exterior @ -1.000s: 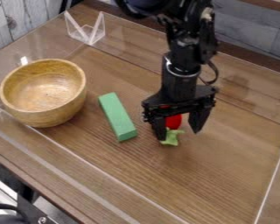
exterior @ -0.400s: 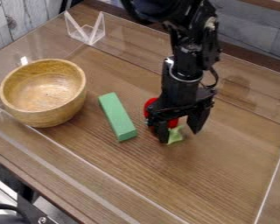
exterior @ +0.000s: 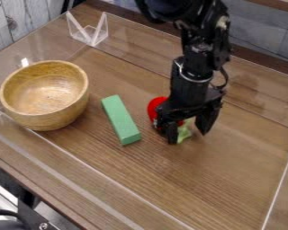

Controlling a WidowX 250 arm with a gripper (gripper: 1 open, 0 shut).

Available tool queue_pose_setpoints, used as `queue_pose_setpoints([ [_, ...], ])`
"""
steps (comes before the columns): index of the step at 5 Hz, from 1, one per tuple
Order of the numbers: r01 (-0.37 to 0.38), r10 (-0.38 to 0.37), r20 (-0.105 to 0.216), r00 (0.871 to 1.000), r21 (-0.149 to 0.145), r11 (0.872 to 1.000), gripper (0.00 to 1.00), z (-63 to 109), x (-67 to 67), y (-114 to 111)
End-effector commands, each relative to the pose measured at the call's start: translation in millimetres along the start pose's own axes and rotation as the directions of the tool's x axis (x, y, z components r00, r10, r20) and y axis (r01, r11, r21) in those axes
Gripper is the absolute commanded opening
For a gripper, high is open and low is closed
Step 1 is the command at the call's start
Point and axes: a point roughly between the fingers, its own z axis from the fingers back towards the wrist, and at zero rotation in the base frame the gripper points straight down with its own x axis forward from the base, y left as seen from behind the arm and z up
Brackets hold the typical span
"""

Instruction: Move the red fruit to the left

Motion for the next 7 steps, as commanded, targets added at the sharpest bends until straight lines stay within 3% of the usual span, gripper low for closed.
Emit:
queue_pose_setpoints([
  [1,0.025,-0.024,0.019,1.000,-0.027,0.999,1.00,8.3,8.2,-3.6],
  [2,0.020,-0.019,0.019,1.000,-0.028,0.999,0.00,7.4,12.2,-4.8],
  [3,0.019,-0.019,0.017,1.000,-0.030,0.999,0.00,7.7,16.7,-5.9],
  [5,-0.028,0.029,0.012,1.000,-0.036,0.999,0.00,9.9,25.2,22.2],
  [6,0.069,-0.070,-0.005,0.998,-0.056,0.996,0.00,25.2,32.8,24.4],
  [7,0.158,-0.160,-0.021,0.987,-0.079,0.984,0.00,42.1,40.7,25.0],
])
